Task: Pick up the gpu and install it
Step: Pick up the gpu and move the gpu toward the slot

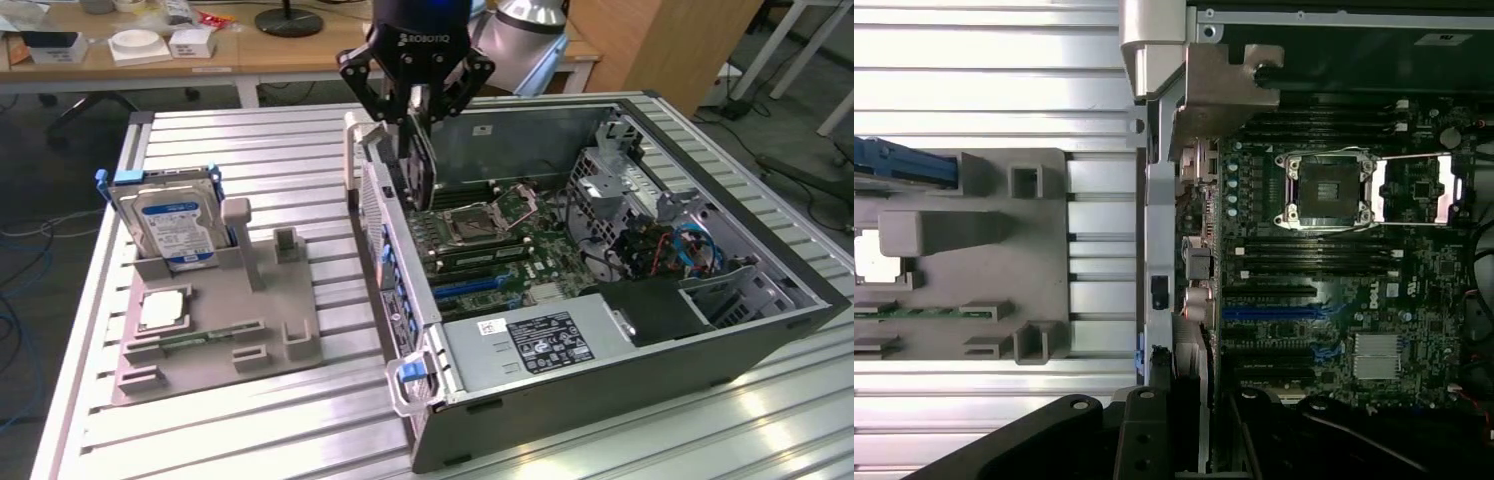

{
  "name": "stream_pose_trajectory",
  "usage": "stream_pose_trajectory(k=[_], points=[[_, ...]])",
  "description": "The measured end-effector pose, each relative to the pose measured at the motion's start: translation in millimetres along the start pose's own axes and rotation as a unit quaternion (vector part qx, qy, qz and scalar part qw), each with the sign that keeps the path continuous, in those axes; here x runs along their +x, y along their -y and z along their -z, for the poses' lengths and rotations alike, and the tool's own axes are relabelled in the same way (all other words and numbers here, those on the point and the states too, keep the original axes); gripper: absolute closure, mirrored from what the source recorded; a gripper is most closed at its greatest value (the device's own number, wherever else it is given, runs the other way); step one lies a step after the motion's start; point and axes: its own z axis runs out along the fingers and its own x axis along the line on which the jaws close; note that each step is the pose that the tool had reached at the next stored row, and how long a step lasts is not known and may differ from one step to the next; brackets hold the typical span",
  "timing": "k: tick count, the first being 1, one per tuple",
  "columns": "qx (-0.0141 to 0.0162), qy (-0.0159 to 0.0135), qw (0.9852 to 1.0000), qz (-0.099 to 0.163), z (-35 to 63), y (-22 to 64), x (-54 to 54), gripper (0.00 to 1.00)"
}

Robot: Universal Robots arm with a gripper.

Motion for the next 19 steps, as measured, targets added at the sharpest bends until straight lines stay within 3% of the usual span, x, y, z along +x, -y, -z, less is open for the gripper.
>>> stream_pose_trajectory(k=[19], points=[[0.0001,0.0,1.0,0.0,-0.7,-0.8,-42.4,0.73]])
